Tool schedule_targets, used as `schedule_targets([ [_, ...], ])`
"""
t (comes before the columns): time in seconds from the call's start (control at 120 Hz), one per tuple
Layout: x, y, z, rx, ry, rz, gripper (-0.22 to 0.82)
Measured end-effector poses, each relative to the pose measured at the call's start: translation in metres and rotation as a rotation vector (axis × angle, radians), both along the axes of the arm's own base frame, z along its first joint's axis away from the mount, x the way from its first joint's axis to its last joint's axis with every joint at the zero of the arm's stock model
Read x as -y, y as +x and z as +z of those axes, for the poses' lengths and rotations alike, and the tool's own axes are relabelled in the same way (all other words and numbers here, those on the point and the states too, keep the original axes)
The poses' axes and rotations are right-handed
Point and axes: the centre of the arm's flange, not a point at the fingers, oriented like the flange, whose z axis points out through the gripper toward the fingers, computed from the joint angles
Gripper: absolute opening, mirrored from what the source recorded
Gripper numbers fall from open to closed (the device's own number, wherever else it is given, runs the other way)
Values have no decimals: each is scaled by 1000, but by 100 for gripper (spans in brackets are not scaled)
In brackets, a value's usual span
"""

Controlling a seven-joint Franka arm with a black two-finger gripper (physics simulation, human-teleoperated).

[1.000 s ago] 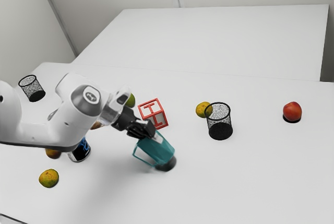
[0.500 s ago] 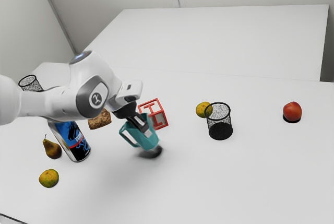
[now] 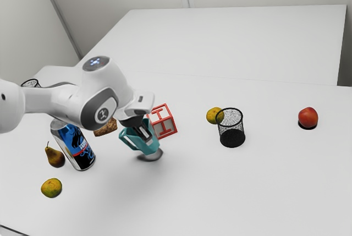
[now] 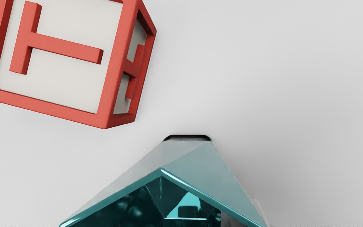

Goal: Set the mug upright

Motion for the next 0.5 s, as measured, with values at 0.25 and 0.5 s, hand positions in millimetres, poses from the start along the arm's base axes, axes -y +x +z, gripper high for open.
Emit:
schedule_targets([
  [0.25, 15, -2, -13, -14, 67, -29, -16],
  [0.5, 18, -4, -17, -20, 95, -16, -13],
])
